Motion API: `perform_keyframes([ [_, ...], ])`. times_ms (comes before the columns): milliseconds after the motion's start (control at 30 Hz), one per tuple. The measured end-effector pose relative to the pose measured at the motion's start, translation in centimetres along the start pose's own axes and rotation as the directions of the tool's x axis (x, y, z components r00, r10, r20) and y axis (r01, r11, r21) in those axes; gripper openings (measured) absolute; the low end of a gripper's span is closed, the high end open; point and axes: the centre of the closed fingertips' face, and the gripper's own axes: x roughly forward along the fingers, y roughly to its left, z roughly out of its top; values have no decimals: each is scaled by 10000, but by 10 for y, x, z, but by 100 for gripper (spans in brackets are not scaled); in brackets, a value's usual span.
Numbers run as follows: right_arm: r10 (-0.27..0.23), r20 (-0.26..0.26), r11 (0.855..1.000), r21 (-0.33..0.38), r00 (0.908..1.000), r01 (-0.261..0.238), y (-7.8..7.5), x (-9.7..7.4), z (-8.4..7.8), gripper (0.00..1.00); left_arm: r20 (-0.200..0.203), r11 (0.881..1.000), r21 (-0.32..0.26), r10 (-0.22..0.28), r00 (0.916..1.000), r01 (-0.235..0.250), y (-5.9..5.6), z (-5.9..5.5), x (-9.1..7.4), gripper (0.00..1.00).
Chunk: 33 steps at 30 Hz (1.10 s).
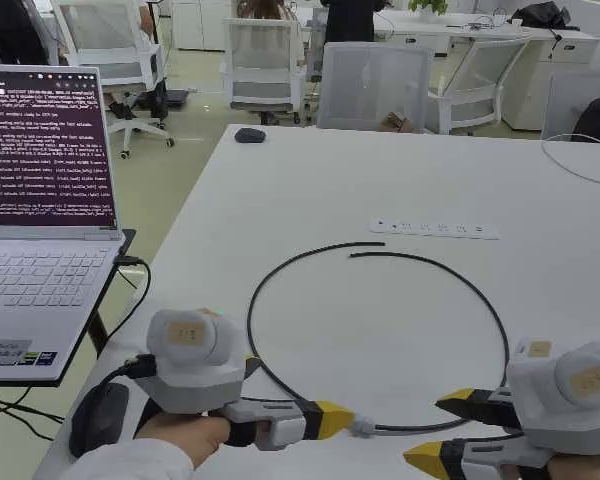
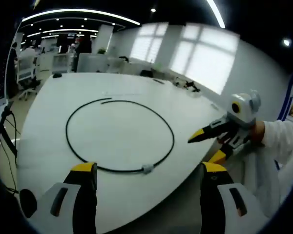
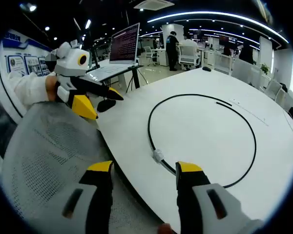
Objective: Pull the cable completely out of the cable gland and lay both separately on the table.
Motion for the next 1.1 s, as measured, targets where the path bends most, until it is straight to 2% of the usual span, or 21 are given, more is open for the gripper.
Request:
perform_keyframes([
  [67, 12, -8, 10000, -95, 10000, -12, -1, 1, 1, 59, 394, 9999, -21, 127, 9991, -127, 4, 9, -3, 78],
  [100, 65, 175, 9999, -146, 9998, -63, 1, 1, 6, 59, 523, 9998, -13, 183, 9985, -183, 5, 11, -4, 78],
  [200, 259, 602, 9997, -13, 9979, -259, 6, -2, 13, 59, 566, 9994, 94, 341, 9978, -347, 5, 12, -5, 80],
  [333, 613, 789, 9978, 204, 9950, -631, 13, -4, 14, 59, 749, 9979, 425, 451, 9962, -484, 2, 17, -6, 82],
  [400, 712, 1150, 9969, 263, 9908, -747, 16, -8, 20, 58, 676, 9966, 613, 502, 9964, -544, 2, 16, -5, 82],
  [467, 929, 1569, 9921, 686, 9832, -1047, 19, -11, 24, 58, 440, 9939, 875, 628, 9971, -664, 4, 12, -4, 81],
  [567, 1041, 1616, 9879, 971, 9813, -1208, 17, -12, 23, 58, 410, 9936, 928, 609, 9973, -645, 2, 12, -3, 81],
  [700, 954, 2006, 9774, 1669, 9750, -1300, 12, -14, 26, 59, 444, 9935, 995, 520, 9977, -562, -2, 12, -1, 82],
  [767, 933, 1941, 9715, 1970, 9765, -1319, 8, -12, 23, 59, 42, 9927, 1031, 628, 9980, -629, 1, 5, 1, 82],
  [867, 1046, 2035, 9510, 2660, 9735, -1578, 9, -11, 22, 64, -60, 9925, 1040, 653, 9978, -644, 2, 2, 1, 83],
  [1000, 856, 2115, 9566, 2557, 9736, -1397, 6, -13, 25, 64, -233, 9933, 1050, 513, 9984, -486, 0, -1, 3, 83],
  [1100, 971, 2065, 9451, 2876, 9736, -1553, 6, -9, 23, 64, -225, 9933, 1065, 482, 9986, -455, -1, 0, 3, 82],
])
